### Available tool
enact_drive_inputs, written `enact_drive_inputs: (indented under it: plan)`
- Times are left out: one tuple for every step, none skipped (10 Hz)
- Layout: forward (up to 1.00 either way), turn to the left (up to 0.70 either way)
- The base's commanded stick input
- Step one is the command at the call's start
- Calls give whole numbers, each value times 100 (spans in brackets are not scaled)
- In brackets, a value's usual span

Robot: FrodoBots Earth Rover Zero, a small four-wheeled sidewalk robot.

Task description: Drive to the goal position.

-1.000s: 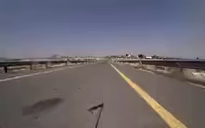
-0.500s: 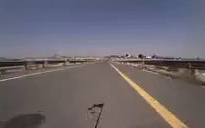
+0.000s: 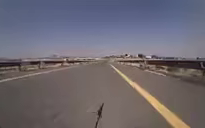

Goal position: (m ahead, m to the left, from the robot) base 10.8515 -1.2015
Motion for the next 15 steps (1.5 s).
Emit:
enact_drive_inputs:
  plan:
    - [100,-1]
    - [100,-1]
    - [100,-1]
    - [100,-1]
    - [100,-1]
    - [100,-1]
    - [100,-1]
    - [100,-1]
    - [100,-1]
    - [100,-1]
    - [100,-1]
    - [100,-1]
    - [100,-1]
    - [100,-1]
    - [100,-1]
